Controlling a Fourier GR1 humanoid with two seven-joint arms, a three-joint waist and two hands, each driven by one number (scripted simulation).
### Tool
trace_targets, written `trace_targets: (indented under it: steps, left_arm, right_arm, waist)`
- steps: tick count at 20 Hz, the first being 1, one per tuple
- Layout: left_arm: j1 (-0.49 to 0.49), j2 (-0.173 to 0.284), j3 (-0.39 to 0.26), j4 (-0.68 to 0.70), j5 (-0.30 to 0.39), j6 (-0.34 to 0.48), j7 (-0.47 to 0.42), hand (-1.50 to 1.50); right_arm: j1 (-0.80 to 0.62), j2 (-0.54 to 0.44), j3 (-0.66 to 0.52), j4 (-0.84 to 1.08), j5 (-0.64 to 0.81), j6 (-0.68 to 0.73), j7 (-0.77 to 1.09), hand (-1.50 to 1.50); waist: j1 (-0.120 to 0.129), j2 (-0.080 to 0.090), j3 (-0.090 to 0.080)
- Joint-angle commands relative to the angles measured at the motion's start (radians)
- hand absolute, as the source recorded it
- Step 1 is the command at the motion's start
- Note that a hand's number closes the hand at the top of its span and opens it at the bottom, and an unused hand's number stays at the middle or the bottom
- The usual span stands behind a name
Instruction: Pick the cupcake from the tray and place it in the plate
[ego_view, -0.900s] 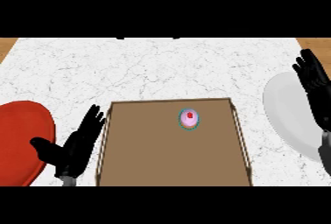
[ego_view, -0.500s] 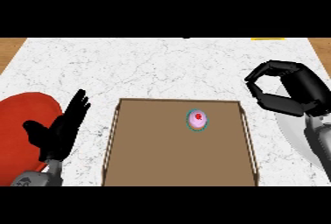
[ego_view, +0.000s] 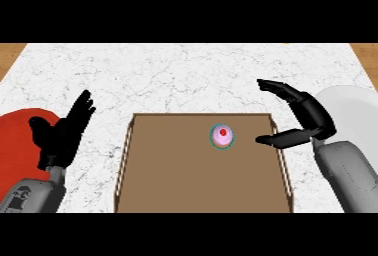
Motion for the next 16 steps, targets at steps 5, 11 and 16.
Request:
trace_targets:
  steps: [5, 11, 16]
  left_arm:
    - [-0.028, -0.008, 0.041, 0.030, -0.007, -0.026, 0.015, 0.00]
    - [0.080, 0.008, 0.047, -0.098, -0.034, -0.046, 0.049, 0.00]
    - [-0.005, -0.058, 0.034, 0.006, -0.078, -0.025, 0.021, 0.00]
  right_arm:
    - [-0.045, -0.114, 0.059, 0.006, 0.158, 0.099, -0.009, -1.50]
    - [-0.056, -0.057, 0.088, -0.115, 0.226, 0.100, 0.173, -1.50]
    - [-0.077, -0.076, 0.145, -0.093, 0.301, 0.185, 0.225, -1.50]
  waist:
    - [-0.019, -0.008, -0.001]
    - [-0.014, -0.011, -0.001]
    - [-0.019, -0.007, -0.001]
